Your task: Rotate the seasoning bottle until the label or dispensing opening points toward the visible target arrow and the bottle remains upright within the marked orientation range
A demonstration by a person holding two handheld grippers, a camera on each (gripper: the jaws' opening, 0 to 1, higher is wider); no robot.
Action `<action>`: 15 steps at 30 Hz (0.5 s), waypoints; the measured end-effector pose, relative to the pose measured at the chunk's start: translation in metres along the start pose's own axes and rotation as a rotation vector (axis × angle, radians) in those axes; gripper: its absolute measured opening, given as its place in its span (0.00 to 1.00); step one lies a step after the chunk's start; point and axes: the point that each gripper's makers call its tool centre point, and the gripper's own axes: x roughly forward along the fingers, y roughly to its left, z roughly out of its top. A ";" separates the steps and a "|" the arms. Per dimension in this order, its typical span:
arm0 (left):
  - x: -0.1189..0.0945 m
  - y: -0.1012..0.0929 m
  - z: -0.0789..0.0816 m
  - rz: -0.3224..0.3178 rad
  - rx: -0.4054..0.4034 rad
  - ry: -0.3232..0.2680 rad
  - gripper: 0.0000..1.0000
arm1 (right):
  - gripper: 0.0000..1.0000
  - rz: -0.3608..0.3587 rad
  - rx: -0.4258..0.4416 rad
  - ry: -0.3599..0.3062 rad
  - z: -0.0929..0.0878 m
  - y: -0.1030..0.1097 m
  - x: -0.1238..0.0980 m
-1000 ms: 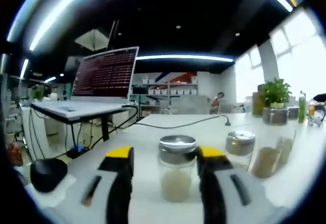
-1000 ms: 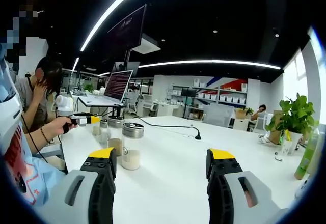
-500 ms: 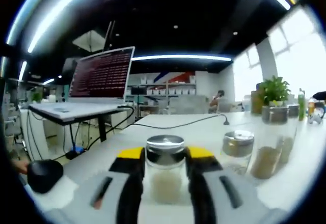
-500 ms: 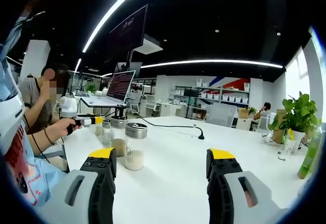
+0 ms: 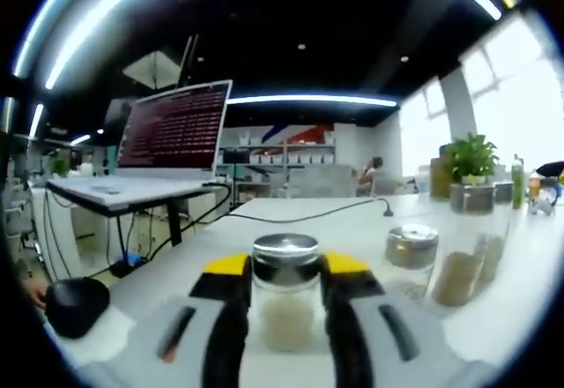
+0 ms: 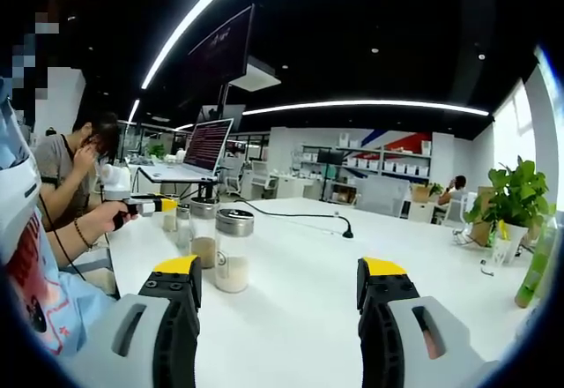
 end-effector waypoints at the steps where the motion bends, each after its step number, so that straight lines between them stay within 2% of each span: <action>1: 0.000 0.000 0.000 -0.007 0.003 -0.001 0.32 | 0.74 0.000 0.001 0.000 0.000 0.000 0.000; 15: -0.003 -0.002 -0.001 -0.069 0.007 -0.007 0.32 | 0.73 0.002 0.001 0.009 -0.003 0.001 -0.001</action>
